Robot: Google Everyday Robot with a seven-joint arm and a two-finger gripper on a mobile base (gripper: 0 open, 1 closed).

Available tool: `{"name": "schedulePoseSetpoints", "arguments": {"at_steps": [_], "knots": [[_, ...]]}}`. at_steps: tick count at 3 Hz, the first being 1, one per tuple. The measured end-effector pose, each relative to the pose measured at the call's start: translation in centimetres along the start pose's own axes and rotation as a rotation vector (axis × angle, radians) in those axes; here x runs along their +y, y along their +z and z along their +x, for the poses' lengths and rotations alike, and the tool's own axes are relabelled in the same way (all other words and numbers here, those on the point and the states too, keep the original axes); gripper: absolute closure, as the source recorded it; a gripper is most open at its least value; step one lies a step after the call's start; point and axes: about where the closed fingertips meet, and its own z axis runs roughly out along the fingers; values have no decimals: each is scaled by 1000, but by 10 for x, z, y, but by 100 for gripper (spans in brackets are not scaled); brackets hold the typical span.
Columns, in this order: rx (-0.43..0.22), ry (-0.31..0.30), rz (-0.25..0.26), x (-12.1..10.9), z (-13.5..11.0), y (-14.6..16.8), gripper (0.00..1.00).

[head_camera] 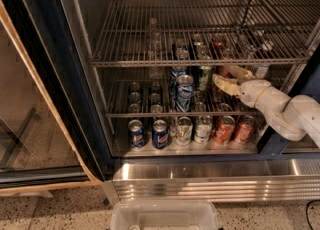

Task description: Pick green can from middle shelf of fridge

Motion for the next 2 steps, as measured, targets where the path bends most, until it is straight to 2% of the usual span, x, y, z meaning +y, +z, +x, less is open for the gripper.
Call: {"name": "schedulePoseSetpoints", "arguments": {"at_steps": [1,2], "knots": [[0,0,0,0,0,0,37],[0,0,0,0,0,0,39]]}}
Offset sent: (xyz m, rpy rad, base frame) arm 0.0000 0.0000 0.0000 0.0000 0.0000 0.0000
